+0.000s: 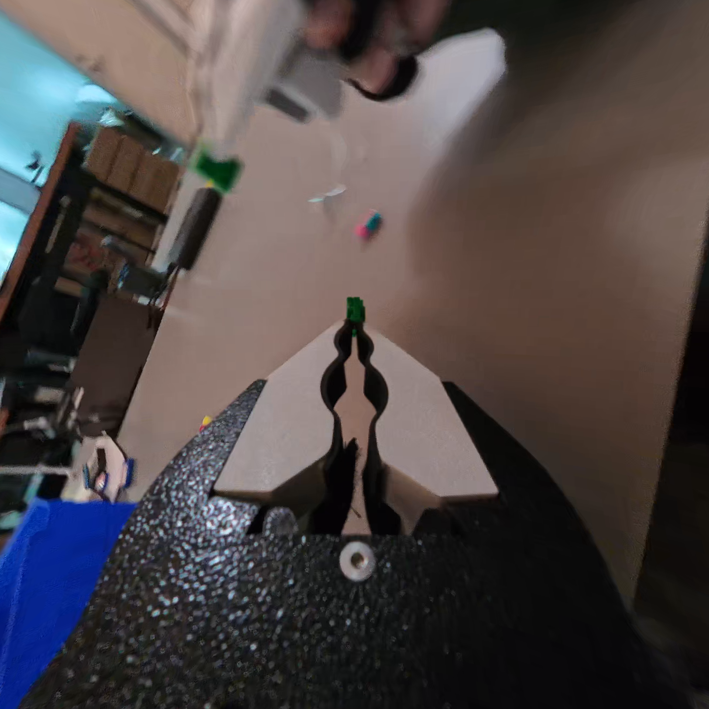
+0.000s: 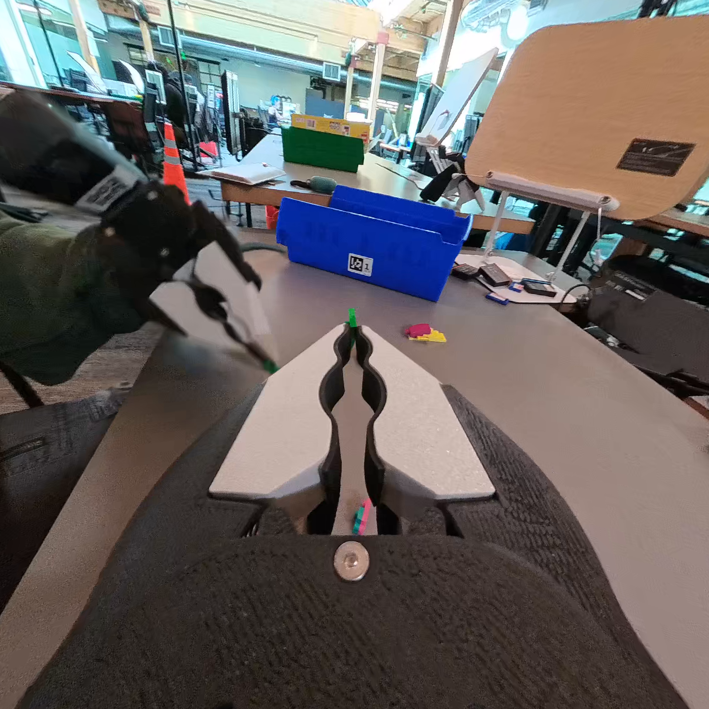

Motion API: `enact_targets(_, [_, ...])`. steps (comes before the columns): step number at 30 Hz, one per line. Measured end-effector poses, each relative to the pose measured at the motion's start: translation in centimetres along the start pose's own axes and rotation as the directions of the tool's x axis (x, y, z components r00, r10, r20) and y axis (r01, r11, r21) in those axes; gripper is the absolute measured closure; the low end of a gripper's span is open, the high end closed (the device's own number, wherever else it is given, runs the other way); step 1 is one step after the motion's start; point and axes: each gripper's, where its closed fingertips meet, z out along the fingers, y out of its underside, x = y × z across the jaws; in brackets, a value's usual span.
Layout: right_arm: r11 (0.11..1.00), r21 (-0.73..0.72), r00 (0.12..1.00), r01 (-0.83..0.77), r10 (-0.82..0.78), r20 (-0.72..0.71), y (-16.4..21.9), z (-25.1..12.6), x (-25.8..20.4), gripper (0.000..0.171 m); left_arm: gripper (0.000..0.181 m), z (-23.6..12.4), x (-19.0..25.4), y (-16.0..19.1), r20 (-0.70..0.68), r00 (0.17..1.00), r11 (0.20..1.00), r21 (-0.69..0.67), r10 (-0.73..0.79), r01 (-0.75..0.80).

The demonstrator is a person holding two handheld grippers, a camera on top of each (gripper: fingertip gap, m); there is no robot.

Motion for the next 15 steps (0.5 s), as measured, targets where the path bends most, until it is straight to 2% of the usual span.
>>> enact_targets(3, [0.999, 0.000, 0.998, -0.048, 0.048, 0.031, 0.3, 0.3, -0.2, 0.171, 0.181, -0.9, -2.4, 0.1, 0.048, 0.980, 0.980, 0.070, -0.193, 0.189])
enact_targets(4, [0.999, -0.012, 0.998, -0.053, 0.054, 0.034, 0.6, 0.5, -0.3, 0.171, 0.181, -0.8, -2.4, 0.5, 0.021, 0.968, 0.966, 0.063, -0.251, 0.249])
enact_targets(7, [0.997, -0.068, 0.999, 0.036, -0.033, 0.033, 1.5, 1.1, -0.9, 0.171, 0.181, -1.3, -2.9, -0.1, 0.019, 0.955, 0.945, 0.157, -0.295, 0.288])
enact_targets(10, [0.953, -0.097, 0.958, 0.287, -0.288, 0.006, 1.6, 1.5, -2.0, 0.171, 0.181, -2.9, -3.9, -1.4, 0.175, 0.979, 0.971, 0.230, -0.102, 0.060])
enact_targets(13, [0.823, -0.110, 0.828, 0.557, -0.561, -0.001, 1.7, 1.8, -3.6, 0.171, 0.181, -4.3, -4.1, -2.9, 0.295, 0.955, 0.963, 0.246, 0.034, -0.110])
enact_targets(15, [0.737, -0.144, 0.748, 0.661, -0.662, 0.049, 2.9, 2.2, -4.6, 0.171, 0.181, -4.6, -4.2, -3.3, 0.318, 0.946, 0.957, 0.251, 0.062, -0.147])
